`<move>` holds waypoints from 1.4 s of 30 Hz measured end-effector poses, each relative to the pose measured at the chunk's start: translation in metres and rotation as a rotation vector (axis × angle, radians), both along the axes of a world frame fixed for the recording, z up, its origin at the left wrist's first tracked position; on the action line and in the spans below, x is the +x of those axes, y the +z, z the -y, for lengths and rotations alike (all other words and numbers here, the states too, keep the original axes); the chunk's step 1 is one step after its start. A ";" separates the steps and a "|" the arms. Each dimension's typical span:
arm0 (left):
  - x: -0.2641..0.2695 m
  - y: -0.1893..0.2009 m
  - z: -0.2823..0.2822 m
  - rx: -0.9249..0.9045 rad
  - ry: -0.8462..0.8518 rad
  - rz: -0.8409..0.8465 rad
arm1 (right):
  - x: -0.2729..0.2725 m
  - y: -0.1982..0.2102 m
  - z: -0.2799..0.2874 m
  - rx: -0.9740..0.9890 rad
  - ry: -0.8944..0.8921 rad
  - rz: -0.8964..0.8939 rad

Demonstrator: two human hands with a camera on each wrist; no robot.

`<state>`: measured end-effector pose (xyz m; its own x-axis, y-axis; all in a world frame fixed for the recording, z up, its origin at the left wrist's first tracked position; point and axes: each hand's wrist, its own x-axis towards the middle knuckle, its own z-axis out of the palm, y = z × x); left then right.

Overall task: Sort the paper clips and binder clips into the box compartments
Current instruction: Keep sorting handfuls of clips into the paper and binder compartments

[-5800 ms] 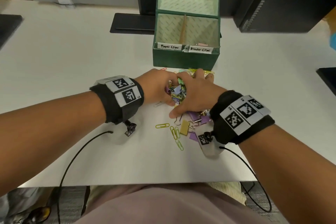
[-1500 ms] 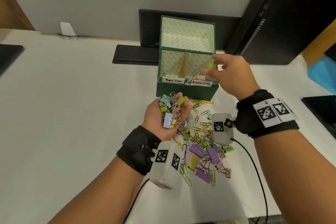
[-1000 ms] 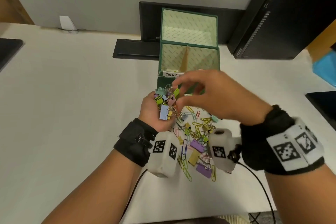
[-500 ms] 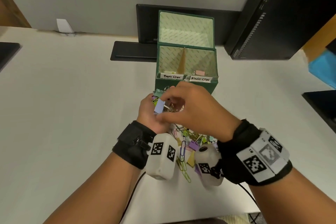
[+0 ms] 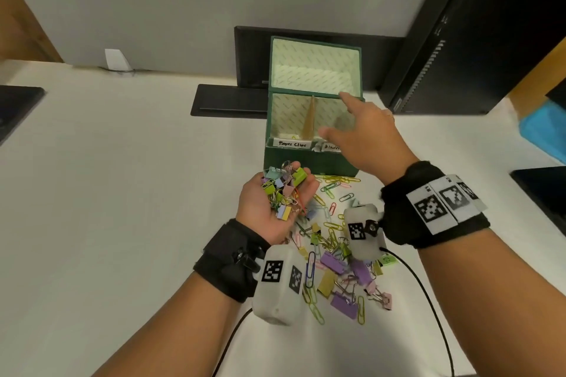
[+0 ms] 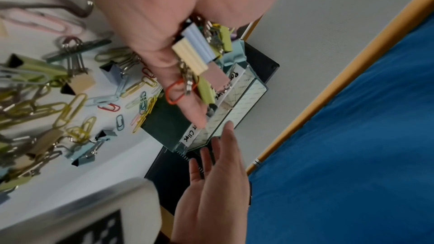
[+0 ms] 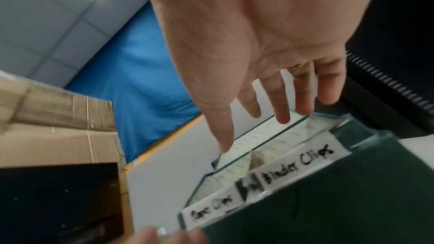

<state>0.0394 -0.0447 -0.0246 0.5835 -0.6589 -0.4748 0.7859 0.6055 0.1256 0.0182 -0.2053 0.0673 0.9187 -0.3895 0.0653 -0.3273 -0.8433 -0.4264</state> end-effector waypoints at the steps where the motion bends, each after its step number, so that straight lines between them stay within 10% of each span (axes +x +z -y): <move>1: 0.000 0.000 0.000 0.003 0.004 0.004 | -0.003 0.002 -0.004 0.024 0.040 0.051; 8: -0.009 0.004 0.004 -0.030 0.020 0.173 | -0.022 0.004 -0.040 0.155 0.392 -0.024; 13: -0.017 0.005 0.009 0.024 -0.005 0.176 | -0.013 -0.004 -0.054 -0.116 0.463 -0.124; 34: -0.012 0.000 0.003 0.008 -0.071 0.123 | -0.013 -0.005 0.004 0.870 -0.214 0.261; 42: -0.010 0.002 0.002 0.026 -0.069 0.096 | 0.002 -0.003 0.017 0.356 -0.167 0.229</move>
<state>0.0289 -0.0467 -0.0227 0.5804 -0.6875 -0.4365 0.8094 0.5458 0.2167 0.0204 -0.2221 0.0638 0.8190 -0.5659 0.0948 -0.3095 -0.5748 -0.7575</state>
